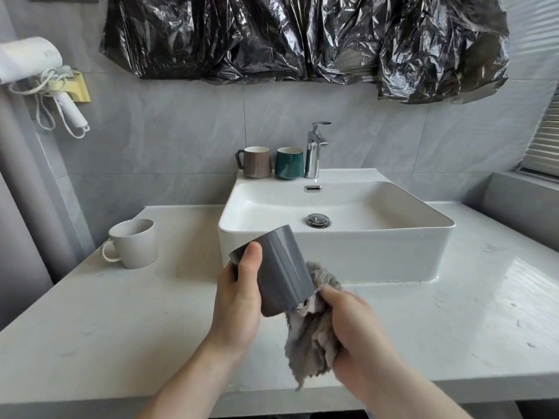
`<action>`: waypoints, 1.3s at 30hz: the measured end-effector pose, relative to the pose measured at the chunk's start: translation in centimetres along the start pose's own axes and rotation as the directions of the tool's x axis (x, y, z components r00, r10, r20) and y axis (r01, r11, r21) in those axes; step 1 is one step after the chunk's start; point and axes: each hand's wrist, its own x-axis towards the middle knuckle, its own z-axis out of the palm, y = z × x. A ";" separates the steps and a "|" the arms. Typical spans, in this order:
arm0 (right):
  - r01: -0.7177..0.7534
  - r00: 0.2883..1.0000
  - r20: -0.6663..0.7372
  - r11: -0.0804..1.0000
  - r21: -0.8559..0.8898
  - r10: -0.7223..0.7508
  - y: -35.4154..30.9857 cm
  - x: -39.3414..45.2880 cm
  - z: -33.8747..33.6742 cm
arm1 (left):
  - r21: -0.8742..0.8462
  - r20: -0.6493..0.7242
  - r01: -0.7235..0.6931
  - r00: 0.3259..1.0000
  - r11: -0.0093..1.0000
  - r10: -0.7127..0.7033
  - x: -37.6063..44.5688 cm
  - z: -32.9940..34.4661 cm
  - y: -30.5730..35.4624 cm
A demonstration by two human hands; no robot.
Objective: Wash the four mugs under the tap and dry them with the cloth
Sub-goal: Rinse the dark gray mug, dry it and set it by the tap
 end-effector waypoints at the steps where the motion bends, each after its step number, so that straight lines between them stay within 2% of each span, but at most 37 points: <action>1: 0.052 0.998 -0.017 0.997 -0.059 -0.053 -0.4 0.2 -0.2 | 0.017 0.017 0.001 1.000 1.000 -0.001 -0.2 -0.1 -0.1; 3: 0.203 0.979 0.028 0.940 -0.276 -0.203 -0.7 0.2 -0.3 | 0.061 0.037 0.018 0.999 0.998 -0.020 -0.2 -0.2 -0.3; 5: 0.372 0.927 0.141 0.800 -0.470 -0.347 0.2 -0.2 -0.4 | 0.088 0.064 0.046 0.997 0.995 -0.052 0.0 -0.3 -0.1; 8: 0.624 0.770 0.303 0.564 -0.541 -0.561 1.8 -0.3 -0.6 | 0.109 0.122 0.066 0.989 0.992 -0.079 -0.1 -0.2 -0.1; 9: 0.659 0.738 0.319 0.534 -0.529 -0.594 1.8 0.1 -0.7 | 0.108 0.144 0.068 0.986 0.992 -0.083 -0.3 -0.2 -0.1; 10: 0.665 0.735 0.313 0.548 -0.508 -0.602 1.5 0.7 -0.8 | 0.109 0.166 0.073 0.982 0.991 -0.091 -0.6 -0.2 -0.1; 13: 0.583 0.798 0.198 0.646 -0.493 -0.569 0.7 2.1 -0.8 | 0.106 0.192 0.033 0.980 0.994 -0.053 -1.1 -0.1 -0.3; 14: 0.590 0.792 0.193 0.644 -0.488 -0.579 0.9 1.7 -0.6 | 0.101 0.179 0.019 0.983 0.995 -0.037 -1.0 -0.2 -0.3; 16: 0.663 0.734 0.251 0.586 -0.467 -0.631 2.3 0.3 -0.3 | 0.065 0.136 0.043 0.989 0.997 -0.052 -0.4 -0.3 -0.1; 18: 0.725 0.658 0.338 0.443 -0.528 -0.673 3.4 -1.1 0.1 | 0.060 0.138 0.070 0.987 0.996 -0.078 0.1 -0.4 0.0; 19: 0.729 0.653 0.350 0.435 -0.528 -0.671 3.6 -1.0 -0.1 | 0.071 0.143 0.068 0.987 0.995 -0.077 0.1 -0.6 -0.1; 21: 0.673 0.723 0.257 0.571 -0.471 -0.641 3.1 0.5 -0.7 | 0.092 0.139 0.022 0.990 0.996 -0.035 -0.2 -0.7 -0.2; 23: 0.543 0.832 0.155 0.726 -0.421 -0.532 2.8 1.5 -1.1 | 0.103 0.143 -0.030 0.990 0.994 0.015 -0.6 -0.9 -0.3; 25: 0.499 0.863 0.133 0.780 -0.378 -0.488 3.3 0.6 -0.4 | 0.106 0.158 -0.058 0.987 0.993 0.041 -0.5 -1.1 -0.2; 26: 0.543 0.836 0.149 0.754 -0.371 -0.529 3.8 0.0 0.1 | 0.106 0.153 -0.061 0.987 0.992 0.044 -0.2 -1.1 -0.1; 29: 0.717 0.657 0.253 0.482 -0.504 -0.710 5.1 -0.9 0.5 | 0.119 0.132 -0.046 0.991 0.992 0.030 0.1 -1.0 0.2; 30: 0.733 0.628 0.260 0.444 -0.515 -0.734 4.9 -0.4 0.3 | 0.124 0.137 -0.049 0.990 0.991 0.032 0.1 -1.0 0.2; 31: 0.724 0.647 0.228 0.491 -0.484 -0.728 4.5 0.1 0.2 | 0.134 0.142 -0.057 0.989 0.989 0.038 -0.1 -1.0 0.1; 33: 0.580 0.801 0.105 0.718 -0.386 -0.590 3.3 0.9 0.1 | 0.140 0.155 -0.067 0.987 0.988 0.044 -0.5 -1.1 0.2; 35: 0.398 0.915 0.058 0.870 -0.291 -0.400 2.6 1.3 -0.2 | 0.137 0.200 -0.065 0.979 0.988 0.037 -0.7 -1.3 0.1; 36: 0.342 0.939 0.077 0.902 -0.263 -0.334 2.5 1.2 -0.2 | 0.140 0.229 -0.063 0.973 0.988 0.029 -0.7 -1.3 0.1; 39: 0.351 0.936 0.066 0.926 -0.142 -0.344 2.4 0.6 -0.1 | 0.153 0.249 -0.083 0.968 0.985 0.043 -0.5 -1.3 0.0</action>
